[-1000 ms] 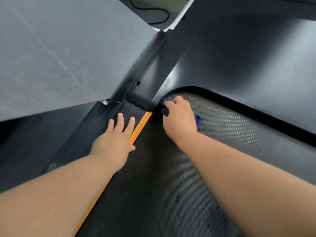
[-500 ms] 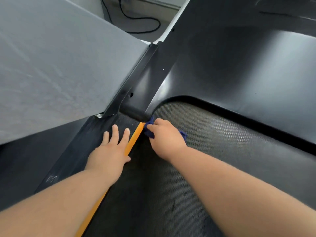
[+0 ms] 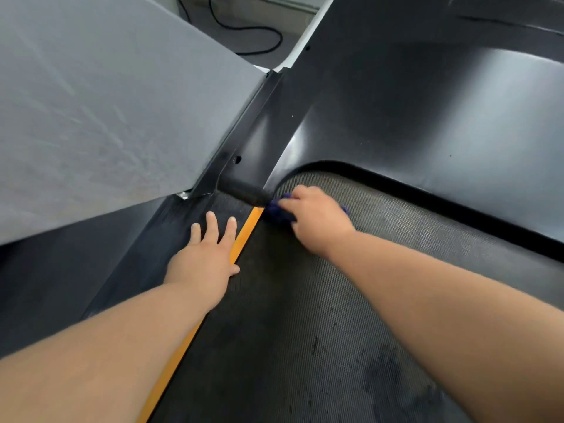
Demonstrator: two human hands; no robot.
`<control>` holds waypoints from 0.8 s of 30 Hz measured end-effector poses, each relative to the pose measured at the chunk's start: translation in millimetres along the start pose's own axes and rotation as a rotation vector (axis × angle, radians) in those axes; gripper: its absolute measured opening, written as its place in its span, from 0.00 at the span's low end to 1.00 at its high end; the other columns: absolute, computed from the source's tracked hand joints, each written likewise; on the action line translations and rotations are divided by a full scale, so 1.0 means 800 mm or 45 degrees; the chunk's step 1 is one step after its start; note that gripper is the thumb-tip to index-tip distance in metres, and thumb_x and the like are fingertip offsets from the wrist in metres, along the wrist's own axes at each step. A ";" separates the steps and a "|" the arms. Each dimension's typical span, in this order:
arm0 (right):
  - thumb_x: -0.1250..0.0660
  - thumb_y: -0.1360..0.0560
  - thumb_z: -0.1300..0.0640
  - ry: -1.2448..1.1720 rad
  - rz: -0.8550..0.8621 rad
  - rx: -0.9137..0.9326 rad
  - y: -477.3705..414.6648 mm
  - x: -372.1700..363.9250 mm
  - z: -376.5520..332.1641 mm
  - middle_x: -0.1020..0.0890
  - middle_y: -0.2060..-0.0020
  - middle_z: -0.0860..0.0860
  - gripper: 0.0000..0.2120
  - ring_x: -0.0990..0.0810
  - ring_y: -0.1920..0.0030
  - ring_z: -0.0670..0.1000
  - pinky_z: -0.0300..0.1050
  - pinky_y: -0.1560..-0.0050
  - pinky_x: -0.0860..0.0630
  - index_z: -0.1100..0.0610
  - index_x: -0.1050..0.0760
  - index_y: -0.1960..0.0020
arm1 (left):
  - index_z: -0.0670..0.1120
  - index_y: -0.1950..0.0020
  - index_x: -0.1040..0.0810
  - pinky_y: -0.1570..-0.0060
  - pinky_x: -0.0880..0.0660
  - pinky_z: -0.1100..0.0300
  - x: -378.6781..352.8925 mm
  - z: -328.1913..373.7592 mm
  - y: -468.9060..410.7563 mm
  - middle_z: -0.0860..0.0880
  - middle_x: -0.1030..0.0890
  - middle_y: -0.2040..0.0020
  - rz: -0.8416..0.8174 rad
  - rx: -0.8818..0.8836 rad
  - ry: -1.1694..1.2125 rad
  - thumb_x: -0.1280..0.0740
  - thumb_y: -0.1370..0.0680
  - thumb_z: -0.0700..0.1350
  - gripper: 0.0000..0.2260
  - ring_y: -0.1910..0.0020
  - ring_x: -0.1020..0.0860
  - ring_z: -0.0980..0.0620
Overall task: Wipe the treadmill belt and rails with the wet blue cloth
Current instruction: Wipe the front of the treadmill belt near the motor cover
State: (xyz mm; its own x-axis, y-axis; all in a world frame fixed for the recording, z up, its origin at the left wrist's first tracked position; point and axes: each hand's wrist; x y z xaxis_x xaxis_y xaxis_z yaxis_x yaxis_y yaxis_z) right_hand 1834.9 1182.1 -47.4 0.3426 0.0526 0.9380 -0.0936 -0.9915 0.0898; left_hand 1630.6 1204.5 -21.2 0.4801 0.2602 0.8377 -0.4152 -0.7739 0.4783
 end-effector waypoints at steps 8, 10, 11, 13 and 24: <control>0.40 0.23 0.58 -0.083 -0.072 -0.209 0.002 0.001 0.004 0.28 0.44 0.57 0.12 0.28 0.43 0.61 0.49 0.44 0.30 0.58 0.25 0.42 | 0.47 0.24 0.67 0.39 0.29 0.52 0.007 -0.001 0.000 0.40 0.61 0.23 -0.053 0.009 -0.015 0.44 0.20 0.58 0.37 0.24 0.51 0.41; 0.40 0.22 0.57 -0.157 -0.202 0.043 0.022 -0.008 -0.017 0.28 0.43 0.54 0.15 0.30 0.42 0.58 0.51 0.41 0.30 0.53 0.25 0.37 | 0.48 0.24 0.67 0.39 0.29 0.52 0.011 -0.003 0.003 0.41 0.61 0.23 -0.076 0.007 -0.006 0.44 0.20 0.58 0.37 0.24 0.52 0.41; 0.40 0.22 0.57 -0.110 -0.229 0.137 0.028 -0.011 -0.016 0.28 0.42 0.53 0.16 0.30 0.42 0.57 0.52 0.41 0.30 0.51 0.26 0.35 | 0.48 0.24 0.67 0.40 0.29 0.52 0.013 -0.005 0.004 0.42 0.61 0.23 -0.085 0.006 0.007 0.43 0.20 0.57 0.37 0.24 0.52 0.42; 0.39 0.24 0.58 0.022 -0.086 0.104 0.029 -0.001 0.013 0.27 0.42 0.52 0.18 0.31 0.43 0.58 0.52 0.42 0.29 0.49 0.26 0.35 | 0.50 0.24 0.67 0.40 0.29 0.51 0.015 -0.007 0.003 0.43 0.62 0.23 -0.106 -0.009 0.033 0.42 0.20 0.57 0.38 0.23 0.53 0.43; 0.36 0.25 0.57 -0.084 -0.083 0.196 0.116 -0.025 -0.002 0.26 0.43 0.52 0.19 0.30 0.44 0.58 0.53 0.46 0.30 0.49 0.26 0.35 | 0.51 0.22 0.59 0.30 0.39 0.50 0.028 0.048 0.024 0.50 0.58 0.22 -0.075 -0.265 0.223 0.35 0.23 0.50 0.39 0.23 0.50 0.48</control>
State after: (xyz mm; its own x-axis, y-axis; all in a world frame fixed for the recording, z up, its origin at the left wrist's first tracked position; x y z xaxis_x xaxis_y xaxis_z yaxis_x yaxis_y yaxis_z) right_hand 1817.8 1088.9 -57.1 0.4046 0.1141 0.9074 0.0730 -0.9930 0.0923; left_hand 1662.8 1173.7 -3.7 0.3746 0.4112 0.8310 -0.5488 -0.6241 0.5562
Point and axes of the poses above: each hand's wrist, its own y-axis away from the middle knuckle, its own x-axis out of the back of the hand, z = x × y
